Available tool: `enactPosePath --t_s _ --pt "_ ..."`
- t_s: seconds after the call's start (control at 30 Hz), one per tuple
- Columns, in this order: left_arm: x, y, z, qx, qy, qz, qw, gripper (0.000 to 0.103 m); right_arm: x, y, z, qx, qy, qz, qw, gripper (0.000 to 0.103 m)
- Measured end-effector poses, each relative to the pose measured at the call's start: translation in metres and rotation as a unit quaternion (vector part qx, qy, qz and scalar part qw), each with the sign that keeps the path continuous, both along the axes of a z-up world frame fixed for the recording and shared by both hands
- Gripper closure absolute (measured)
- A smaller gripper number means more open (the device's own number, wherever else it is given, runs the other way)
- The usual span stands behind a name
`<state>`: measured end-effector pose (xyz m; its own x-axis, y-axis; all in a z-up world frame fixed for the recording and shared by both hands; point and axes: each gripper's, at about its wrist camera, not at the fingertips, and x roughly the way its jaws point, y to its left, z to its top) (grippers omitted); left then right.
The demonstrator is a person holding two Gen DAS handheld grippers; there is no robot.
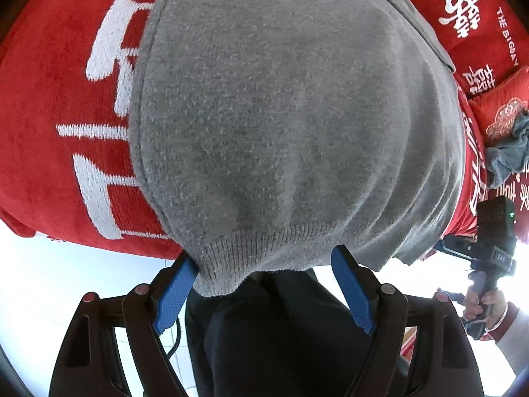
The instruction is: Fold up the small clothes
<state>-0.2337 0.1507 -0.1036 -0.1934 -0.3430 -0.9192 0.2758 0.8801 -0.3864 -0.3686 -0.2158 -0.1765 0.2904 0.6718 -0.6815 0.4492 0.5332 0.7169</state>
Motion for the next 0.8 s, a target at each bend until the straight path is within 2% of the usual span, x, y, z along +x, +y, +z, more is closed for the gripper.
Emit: enactPosePath --t_s 0.03,0.1,0.13,0.17,0.2,0.23,0.3,0.47,0.57,0.8 --pt "-0.003 0.001 -0.003 -0.001 0.0 0.005 1.0 0.022 0.002 0.003 -0.004 0.011 -0.002 0.001 1.0 0.031" --pt "-0.003 0.006 -0.001 0.004 -0.001 0.016 0.9999 0.036 0.004 0.006 -0.011 0.034 -0.002 0.001 0.999 0.031" --pt "-0.003 0.009 0.0 0.009 0.001 0.019 0.9998 0.055 0.003 0.005 -0.013 0.044 0.001 -0.004 0.999 0.032" --pt "-0.003 0.01 0.0 0.01 0.005 0.018 0.9998 0.083 0.002 0.005 -0.014 0.055 0.004 -0.014 0.998 0.042" --pt "-0.003 0.014 0.002 0.005 0.008 0.016 0.9998 0.094 -0.001 0.004 -0.016 0.07 0.009 -0.031 0.997 0.077" --pt "-0.003 0.016 0.004 -0.006 0.011 0.014 0.9998 0.093 -0.004 0.002 -0.018 0.083 0.017 -0.053 0.995 0.093" --pt "0.001 0.019 0.014 -0.035 0.015 0.014 0.9992 0.093 -0.003 0.002 -0.016 0.097 0.02 -0.08 0.992 0.092" --pt "0.015 0.021 0.055 -0.108 -0.005 0.027 0.9938 0.093 0.005 0.008 0.016 0.099 -0.014 -0.075 0.992 0.092" --pt "0.031 0.022 0.074 -0.139 -0.019 0.039 0.9893 0.097 0.013 0.001 0.041 0.106 -0.042 -0.084 0.99 0.092" --pt "0.083 0.011 0.11 -0.172 -0.058 0.054 0.9819 0.097 0.054 -0.017 0.095 0.123 -0.12 -0.112 0.979 0.092"
